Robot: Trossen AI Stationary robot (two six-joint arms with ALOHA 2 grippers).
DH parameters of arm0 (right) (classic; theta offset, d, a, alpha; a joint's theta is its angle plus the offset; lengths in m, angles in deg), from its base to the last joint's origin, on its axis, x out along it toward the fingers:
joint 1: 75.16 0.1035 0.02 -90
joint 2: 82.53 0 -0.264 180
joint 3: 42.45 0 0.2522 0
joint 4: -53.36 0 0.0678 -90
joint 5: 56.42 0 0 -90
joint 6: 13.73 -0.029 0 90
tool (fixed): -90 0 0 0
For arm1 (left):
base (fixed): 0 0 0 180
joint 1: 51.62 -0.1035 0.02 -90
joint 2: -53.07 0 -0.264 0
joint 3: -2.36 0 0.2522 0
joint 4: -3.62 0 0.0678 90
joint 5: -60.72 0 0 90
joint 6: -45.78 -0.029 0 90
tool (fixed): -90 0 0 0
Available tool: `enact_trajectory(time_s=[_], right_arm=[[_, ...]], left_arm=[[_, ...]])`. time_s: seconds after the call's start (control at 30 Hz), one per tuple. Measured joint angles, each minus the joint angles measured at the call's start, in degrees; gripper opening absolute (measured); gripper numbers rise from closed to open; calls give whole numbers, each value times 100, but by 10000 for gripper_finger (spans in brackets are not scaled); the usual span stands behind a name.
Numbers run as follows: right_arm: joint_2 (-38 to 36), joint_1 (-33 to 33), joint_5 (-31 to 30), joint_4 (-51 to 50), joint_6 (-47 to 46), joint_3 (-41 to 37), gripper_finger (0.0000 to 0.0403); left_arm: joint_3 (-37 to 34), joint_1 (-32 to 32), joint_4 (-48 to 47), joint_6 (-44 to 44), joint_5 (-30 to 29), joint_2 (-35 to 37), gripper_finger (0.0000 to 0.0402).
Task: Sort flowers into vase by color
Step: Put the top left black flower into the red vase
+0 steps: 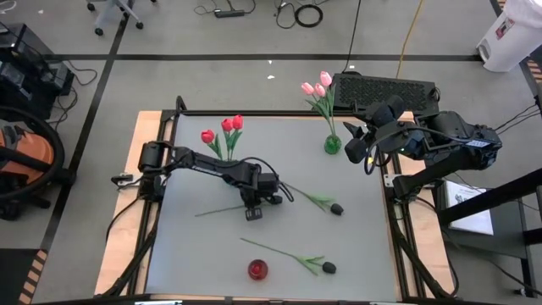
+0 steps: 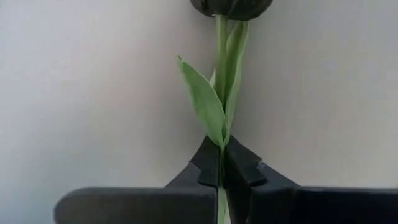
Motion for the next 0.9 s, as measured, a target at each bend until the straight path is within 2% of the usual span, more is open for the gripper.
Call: enact_trajectory(time_s=[0.17,0.43,0.9], right_arm=[[0,1,0,1,-2,0,157],[2,0,2,-1,-4,0,157],[2,1,0,-141,-7,0,157]], left_arm=[[29,180,-89,135,105,154,4],[520,448,-421,130,-6,186,4],[1827,707,-109,314,-369,197,3]])
